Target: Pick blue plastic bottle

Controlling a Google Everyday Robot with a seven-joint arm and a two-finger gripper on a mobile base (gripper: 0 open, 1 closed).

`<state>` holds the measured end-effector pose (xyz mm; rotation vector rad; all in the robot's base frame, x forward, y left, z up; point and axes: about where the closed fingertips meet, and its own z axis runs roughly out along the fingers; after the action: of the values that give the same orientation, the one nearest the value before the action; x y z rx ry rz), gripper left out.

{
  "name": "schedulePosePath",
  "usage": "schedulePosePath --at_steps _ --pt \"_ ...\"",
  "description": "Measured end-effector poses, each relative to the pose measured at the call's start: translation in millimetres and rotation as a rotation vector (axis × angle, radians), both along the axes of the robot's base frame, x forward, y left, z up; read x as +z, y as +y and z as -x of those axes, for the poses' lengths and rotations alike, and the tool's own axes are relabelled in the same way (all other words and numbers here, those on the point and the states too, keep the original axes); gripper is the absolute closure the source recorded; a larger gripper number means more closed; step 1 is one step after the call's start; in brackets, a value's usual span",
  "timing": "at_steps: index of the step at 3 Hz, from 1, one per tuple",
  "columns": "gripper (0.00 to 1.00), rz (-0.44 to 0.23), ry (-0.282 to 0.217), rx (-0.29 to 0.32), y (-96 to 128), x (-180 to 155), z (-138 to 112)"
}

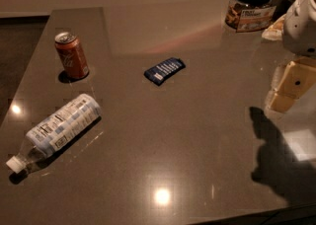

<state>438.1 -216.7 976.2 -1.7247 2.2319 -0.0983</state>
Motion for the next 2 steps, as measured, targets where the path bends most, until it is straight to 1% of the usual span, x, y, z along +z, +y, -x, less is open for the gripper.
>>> schedulePosePath --at_steps 1,2 --pt "0.00 0.000 0.000 0.000 0.0 0.0 0.0" --pt "0.00 -0.013 -0.024 0.056 23.3 8.0 -6.3"
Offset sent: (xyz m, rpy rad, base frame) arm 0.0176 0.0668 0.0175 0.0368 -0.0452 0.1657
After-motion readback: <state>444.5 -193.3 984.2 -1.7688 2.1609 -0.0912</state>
